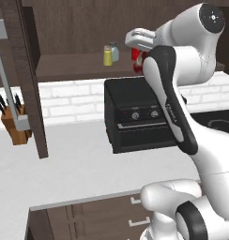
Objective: Put the shaker and condiment bottle from the counter next to their counterparts in the cabinet.
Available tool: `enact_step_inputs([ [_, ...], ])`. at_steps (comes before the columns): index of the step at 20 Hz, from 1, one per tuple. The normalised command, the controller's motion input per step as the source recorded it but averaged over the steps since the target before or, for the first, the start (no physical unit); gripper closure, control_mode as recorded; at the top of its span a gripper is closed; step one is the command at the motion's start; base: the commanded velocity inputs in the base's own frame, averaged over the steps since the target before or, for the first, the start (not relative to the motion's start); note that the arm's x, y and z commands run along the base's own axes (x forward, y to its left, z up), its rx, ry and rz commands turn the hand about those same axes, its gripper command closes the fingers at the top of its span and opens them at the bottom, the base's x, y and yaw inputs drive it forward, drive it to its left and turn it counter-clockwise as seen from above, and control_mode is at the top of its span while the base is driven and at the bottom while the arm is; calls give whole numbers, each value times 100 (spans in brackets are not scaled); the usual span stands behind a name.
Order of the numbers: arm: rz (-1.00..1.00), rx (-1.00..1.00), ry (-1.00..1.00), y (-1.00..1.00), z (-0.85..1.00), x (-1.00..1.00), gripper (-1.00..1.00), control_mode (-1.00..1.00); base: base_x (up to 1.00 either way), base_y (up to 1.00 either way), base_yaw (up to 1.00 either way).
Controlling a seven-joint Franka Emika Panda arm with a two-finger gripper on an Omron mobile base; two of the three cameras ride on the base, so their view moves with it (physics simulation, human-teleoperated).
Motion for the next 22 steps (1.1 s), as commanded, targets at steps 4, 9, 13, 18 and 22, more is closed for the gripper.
enact_step_inputs([
  [4, 0, -3, 0, 0, -11, 1, 100, -100, 0, 0, 0],
  [9, -1, 0, 0, -9, 0, 8, 100, -100, 0, 0, 0],
  [13, -1, 0, 0, -14, 0, 5, 100, -100, 0, 0, 0],
  [18, -3, -1, 0, -10, -3, 18, 100, -100, 0, 0, 0],
  [22, -3, -3, 1, -5, -8, 23, 100, -100, 0, 0, 0],
])
